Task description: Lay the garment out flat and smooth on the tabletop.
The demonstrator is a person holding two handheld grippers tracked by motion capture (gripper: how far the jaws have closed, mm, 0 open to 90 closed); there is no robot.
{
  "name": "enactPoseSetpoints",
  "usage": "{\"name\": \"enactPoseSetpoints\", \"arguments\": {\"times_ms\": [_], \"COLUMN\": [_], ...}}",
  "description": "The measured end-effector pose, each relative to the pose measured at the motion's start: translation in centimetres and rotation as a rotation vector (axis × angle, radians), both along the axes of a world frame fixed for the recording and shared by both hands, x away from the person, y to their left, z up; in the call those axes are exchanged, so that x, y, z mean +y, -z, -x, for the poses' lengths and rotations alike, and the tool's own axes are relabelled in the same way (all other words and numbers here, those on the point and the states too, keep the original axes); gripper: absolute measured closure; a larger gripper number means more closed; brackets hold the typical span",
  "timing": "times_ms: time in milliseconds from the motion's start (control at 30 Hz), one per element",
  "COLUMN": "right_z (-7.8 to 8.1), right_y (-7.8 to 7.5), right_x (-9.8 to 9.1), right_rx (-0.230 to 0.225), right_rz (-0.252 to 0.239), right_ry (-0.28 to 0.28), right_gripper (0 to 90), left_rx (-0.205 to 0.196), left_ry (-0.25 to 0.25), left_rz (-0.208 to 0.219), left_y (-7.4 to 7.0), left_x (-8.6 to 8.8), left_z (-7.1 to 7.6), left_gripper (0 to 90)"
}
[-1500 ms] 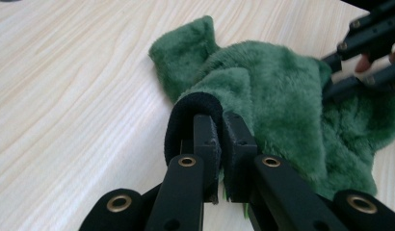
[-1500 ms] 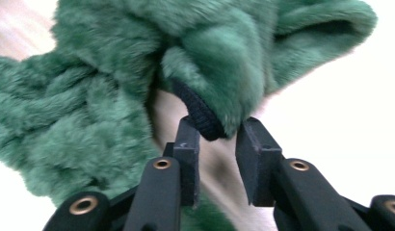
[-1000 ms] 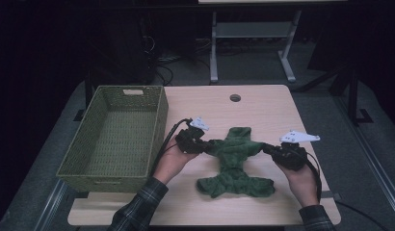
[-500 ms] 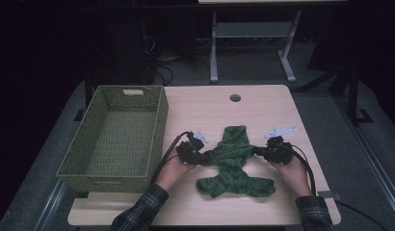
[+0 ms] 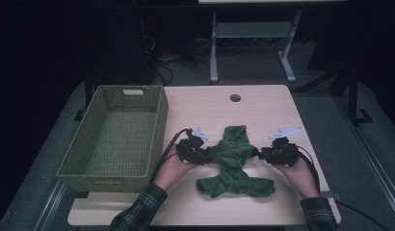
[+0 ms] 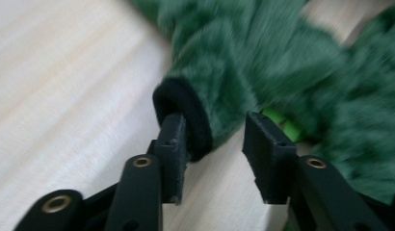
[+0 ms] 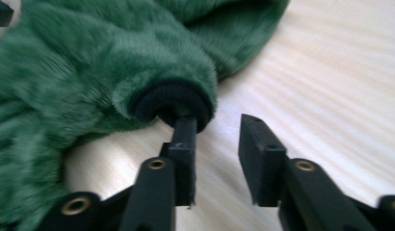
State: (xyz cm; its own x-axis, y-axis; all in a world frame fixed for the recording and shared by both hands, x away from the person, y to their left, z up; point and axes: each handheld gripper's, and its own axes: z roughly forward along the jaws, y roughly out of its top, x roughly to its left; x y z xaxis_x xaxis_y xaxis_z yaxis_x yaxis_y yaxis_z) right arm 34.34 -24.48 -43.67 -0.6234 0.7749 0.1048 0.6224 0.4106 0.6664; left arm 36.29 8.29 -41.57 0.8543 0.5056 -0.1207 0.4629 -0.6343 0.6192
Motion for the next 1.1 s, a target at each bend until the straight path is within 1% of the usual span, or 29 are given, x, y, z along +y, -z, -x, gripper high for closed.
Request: {"name": "enactPoseSetpoints", "arguments": {"times_ms": [33,67,100,133,167,200,233,300,333,367,400,433,500,533,567,600,667,733,767,800,833,867,900,933,1100], "right_z": [0.2,0.3,0.3,0.3,0.2,0.0,-0.3,-1.1,-1.6,-2.1,-3.1,-3.1,-4.0,-4.5,-4.9,-5.3,-6.0,-6.6,-6.9,-7.1,-7.3,-7.4,-7.5,-7.6,-7.8], "right_y": [-0.5,-1.1,-2.0,-2.0,-2.4,-2.6,-2.8,-2.8,-2.7,-2.6,-2.4,-2.4,-2.1,-1.9,-1.7,-1.5,-1.0,-0.4,0.0,0.4,0.7,1.1,1.3,1.6,2.6], "right_x": [-0.3,-0.6,-0.9,-0.9,-1.1,-1.1,-1.1,-1.0,-0.8,-0.6,-0.1,-0.1,0.4,0.7,1.1,1.4,1.9,2.2,2.4,2.5,2.6,2.7,2.9,3.0,3.7], "right_rx": [-0.02,-0.026,-0.053,-0.053,-0.062,-0.056,-0.059,-0.056,-0.043,-0.027,-0.02,-0.02,-0.014,-0.002,0.007,0.01,0.011,0.013,0.022,0.029,0.031,0.038,0.042,0.043,0.049], "right_rz": [-0.01,-0.014,-0.009,-0.009,-0.023,-0.035,-0.037,-0.047,-0.064,-0.065,-0.063,-0.063,-0.078,-0.072,-0.063,-0.058,-0.048,-0.054,-0.055,-0.047,-0.044,-0.049,-0.051,-0.047,-0.003], "right_ry": [0.011,0.017,0.028,0.028,0.033,0.043,0.044,0.045,0.042,0.044,0.036,0.036,0.034,0.033,0.037,0.037,0.043,0.053,0.059,0.066,0.068,0.07,0.073,0.073,0.067], "right_gripper": [61.4,61.4,60.8,60.8,60.7,60.3,59.9,59.4,59.4,59.3,59.4,59.4,59.6,59.6,59.6,59.6,59.7,59.6,59.6,59.5,59.3,59.1,58.8,58.6,57.9], "left_rx": [-0.005,-0.018,-0.026,-0.033,-0.039,-0.046,-0.051,-0.052,-0.051,-0.051,-0.053,-0.057,-0.044,-0.042,-0.042,-0.046,-0.032,-0.027,-0.023,-0.014,-0.01,-0.006,0.005,0.017,0.034], "left_ry": [-0.005,0.0,0.0,-0.002,-0.004,-0.007,-0.005,0.0,0.003,0.006,0.008,0.003,0.0,-0.003,-0.001,0.011,0.009,0.012,0.017,0.01,0.012,0.024,0.02,0.02,0.026], "left_rz": [0.016,0.025,0.032,0.038,0.044,0.049,0.046,0.039,0.042,0.039,0.038,0.035,0.034,0.039,0.032,0.015,0.021,0.014,0.011,0.014,0.001,-0.019,-0.016,-0.024,-0.064], "left_y": [-0.6,-1.1,-1.6,-2.0,-2.3,-2.5,-2.8,-3.0,-3.1,-3.1,-3.1,-2.9,-2.6,-2.3,-2.0,-1.8,-1.3,-0.9,-0.7,-0.3,0.0,0.3,0.7,1.0,2.3], "left_x": [0.0,0.0,0.0,-0.2,-0.4,-0.7,-1.0,-1.8,-2.2,-2.6,-3.1,-3.5,-4.3,-4.7,-5.1,-5.4,-6.1,-6.6,-6.8,-7.2,-7.4,-7.6,-7.9,-8.1,-8.3], "left_z": [0.0,0.0,-0.2,-0.4,-0.6,-0.9,-1.3,-2.1,-2.6,-3.1,-3.5,-4.0,-5.0,-5.4,-5.8,-6.2,-6.7,-7.2,-7.4,-7.5,-7.6,-7.8,-7.8,-7.8,-7.6], "left_gripper": [55.5,55.3,55.2,55.2,55.2,55.2,55.3,55.4,55.9,56.1,56.8,56.8,56.9,57.6,57.7,58.3,58.6,59.0,59.0,59.1,59.1,59.1,59.0,59.0,58.8]}}
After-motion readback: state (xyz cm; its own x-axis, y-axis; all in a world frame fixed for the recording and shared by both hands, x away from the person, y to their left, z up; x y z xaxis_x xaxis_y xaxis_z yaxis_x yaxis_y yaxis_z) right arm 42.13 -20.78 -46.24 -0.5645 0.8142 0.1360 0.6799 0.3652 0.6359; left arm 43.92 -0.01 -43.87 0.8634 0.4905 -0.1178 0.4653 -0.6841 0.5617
